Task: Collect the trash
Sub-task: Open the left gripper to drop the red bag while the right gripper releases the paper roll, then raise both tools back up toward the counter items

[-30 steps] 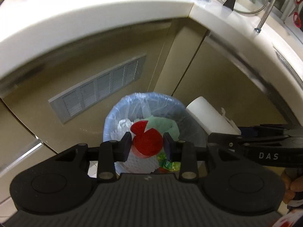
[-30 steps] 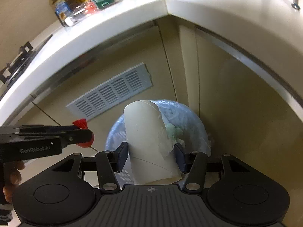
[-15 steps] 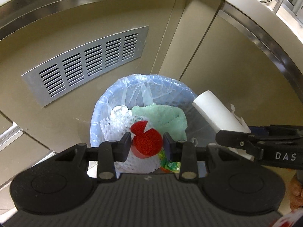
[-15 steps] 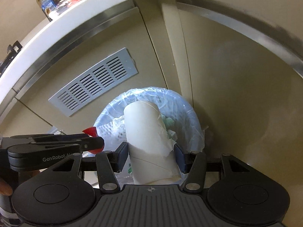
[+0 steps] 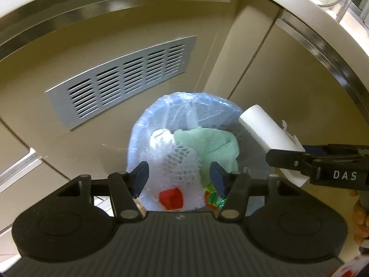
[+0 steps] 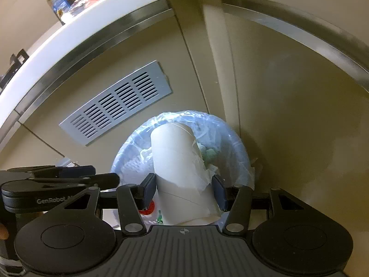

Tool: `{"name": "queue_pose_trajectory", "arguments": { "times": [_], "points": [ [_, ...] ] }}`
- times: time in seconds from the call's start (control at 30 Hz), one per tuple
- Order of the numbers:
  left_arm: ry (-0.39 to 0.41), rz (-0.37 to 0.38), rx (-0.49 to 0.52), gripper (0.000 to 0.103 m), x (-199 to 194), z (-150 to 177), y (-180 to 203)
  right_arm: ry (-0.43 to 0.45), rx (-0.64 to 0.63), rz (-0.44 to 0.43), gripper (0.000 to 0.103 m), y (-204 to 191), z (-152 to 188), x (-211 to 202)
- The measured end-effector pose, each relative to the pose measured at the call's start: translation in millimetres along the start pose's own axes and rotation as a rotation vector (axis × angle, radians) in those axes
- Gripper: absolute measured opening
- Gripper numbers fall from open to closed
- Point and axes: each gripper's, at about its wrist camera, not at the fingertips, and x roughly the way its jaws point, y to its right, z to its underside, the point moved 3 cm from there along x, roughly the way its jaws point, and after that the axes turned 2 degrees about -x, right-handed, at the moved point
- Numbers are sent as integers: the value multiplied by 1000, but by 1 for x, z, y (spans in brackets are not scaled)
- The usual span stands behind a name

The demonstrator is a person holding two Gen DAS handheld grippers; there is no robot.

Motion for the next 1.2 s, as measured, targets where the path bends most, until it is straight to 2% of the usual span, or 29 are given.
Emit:
{"name": "queue_pose_trajectory", "arguments": {
  "times": [0.23,0.4,0.43,0.47,0.53,0.87,1.2],
  "points": [
    [2,-34,-36,53,-9,2,-15,-11,-18,-22,53,-13,-4,16],
    [7,-39,-54,53,-12,2,-22,16,-14,-38,55,-21,-10,28],
    [8,-40,-55,53,-13,2,-23,18,-10,-34,61,-22,-10,31],
    [6,-42,-56,53,-13,2,-24,19,-10,-29,74,-23,-10,33],
    [5,-44,-54,53,-14,3,-25,11,-16,-24,81,-24,-9,36],
    [-17,-33,-40,53,-22,9,-16,-53,-26,21,81,-19,2,22],
    [-18,-39,-42,52,-50,11,0,-55,-28,23,81,-23,3,-16]
  ]
}}
